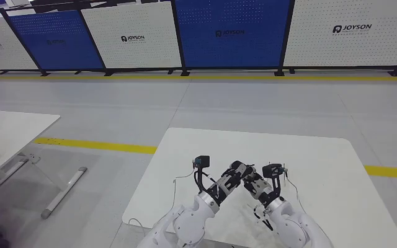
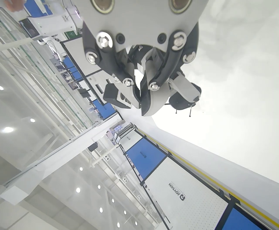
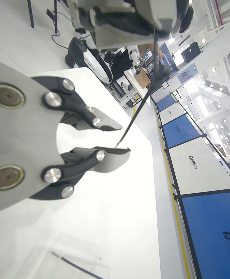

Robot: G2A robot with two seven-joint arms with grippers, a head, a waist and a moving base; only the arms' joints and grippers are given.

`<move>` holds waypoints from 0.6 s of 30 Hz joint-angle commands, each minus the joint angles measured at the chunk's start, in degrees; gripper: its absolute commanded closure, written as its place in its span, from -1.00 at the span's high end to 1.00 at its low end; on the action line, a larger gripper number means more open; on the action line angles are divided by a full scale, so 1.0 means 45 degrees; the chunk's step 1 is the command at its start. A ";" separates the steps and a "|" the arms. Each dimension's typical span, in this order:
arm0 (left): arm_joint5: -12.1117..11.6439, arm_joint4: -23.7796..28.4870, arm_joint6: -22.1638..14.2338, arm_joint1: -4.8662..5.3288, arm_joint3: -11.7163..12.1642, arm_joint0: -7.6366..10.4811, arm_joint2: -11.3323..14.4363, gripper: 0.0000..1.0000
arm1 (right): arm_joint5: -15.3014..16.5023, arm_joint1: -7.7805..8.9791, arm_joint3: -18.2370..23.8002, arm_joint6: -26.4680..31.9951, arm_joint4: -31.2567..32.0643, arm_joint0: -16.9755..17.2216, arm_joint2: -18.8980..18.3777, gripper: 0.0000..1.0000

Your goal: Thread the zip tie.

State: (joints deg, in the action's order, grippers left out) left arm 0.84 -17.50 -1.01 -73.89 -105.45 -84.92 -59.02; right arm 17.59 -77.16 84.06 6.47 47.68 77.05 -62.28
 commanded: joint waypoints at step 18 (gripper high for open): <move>0.0619 0.1135 0.1051 -0.0118 0.0394 -0.0020 -0.0534 -1.00 | 0.0421 0.0575 0.2672 -0.2863 -0.2542 0.2577 -0.2749 1.00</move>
State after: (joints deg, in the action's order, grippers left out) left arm 3.66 -12.61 3.72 -74.45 -103.79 -84.80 -61.17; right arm 19.48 -74.74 95.38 -5.17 37.07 88.01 -73.97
